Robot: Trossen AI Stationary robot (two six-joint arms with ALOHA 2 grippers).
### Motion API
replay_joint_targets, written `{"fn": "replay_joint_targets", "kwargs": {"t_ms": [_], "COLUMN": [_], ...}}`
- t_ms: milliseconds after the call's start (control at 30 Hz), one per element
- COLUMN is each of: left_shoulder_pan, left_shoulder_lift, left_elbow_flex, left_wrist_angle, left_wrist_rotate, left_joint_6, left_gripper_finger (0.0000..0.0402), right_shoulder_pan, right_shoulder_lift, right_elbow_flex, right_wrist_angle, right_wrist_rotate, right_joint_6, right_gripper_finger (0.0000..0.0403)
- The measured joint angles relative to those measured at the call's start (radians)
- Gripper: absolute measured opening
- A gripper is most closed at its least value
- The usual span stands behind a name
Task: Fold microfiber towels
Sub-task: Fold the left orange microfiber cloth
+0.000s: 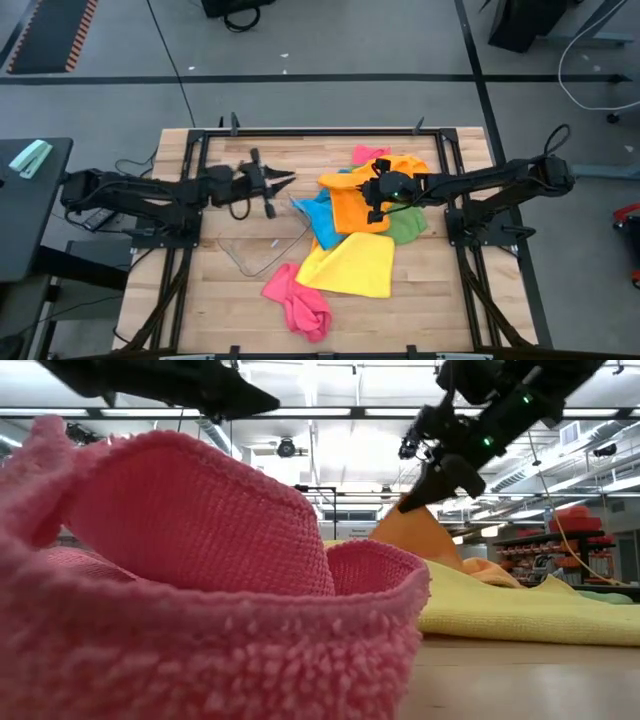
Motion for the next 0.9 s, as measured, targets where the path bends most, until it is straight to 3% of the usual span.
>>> {"fn": "replay_joint_targets", "kwargs": {"t_ms": [233, 567, 900], "left_shoulder_pan": [0.0, 0.001, 0.001], "left_shoulder_lift": [0.189, 0.441, 0.627], "left_elbow_flex": [0.123, 0.396, 0.516], "left_wrist_angle": [-0.08, -0.328, -0.484], "left_wrist_rotate": [0.002, -0.004, -0.126], "left_joint_6": [-0.017, -0.005, 0.064], "left_gripper_finger": [0.0127, 0.0201, 0.026], "right_shoulder_pan": [-0.002, 0.015, 0.061], "right_shoulder_lift": [0.005, -0.068, -0.09], "right_elbow_flex": [0.118, 0.122, 0.122], "right_wrist_angle": [-0.147, -0.194, -0.204], "right_wrist_rotate": [0.074, 0.105, 0.11], "right_joint_6": [0.035, 0.081, 0.106], "right_gripper_finger": [0.0001, 0.0003, 0.0005]}}
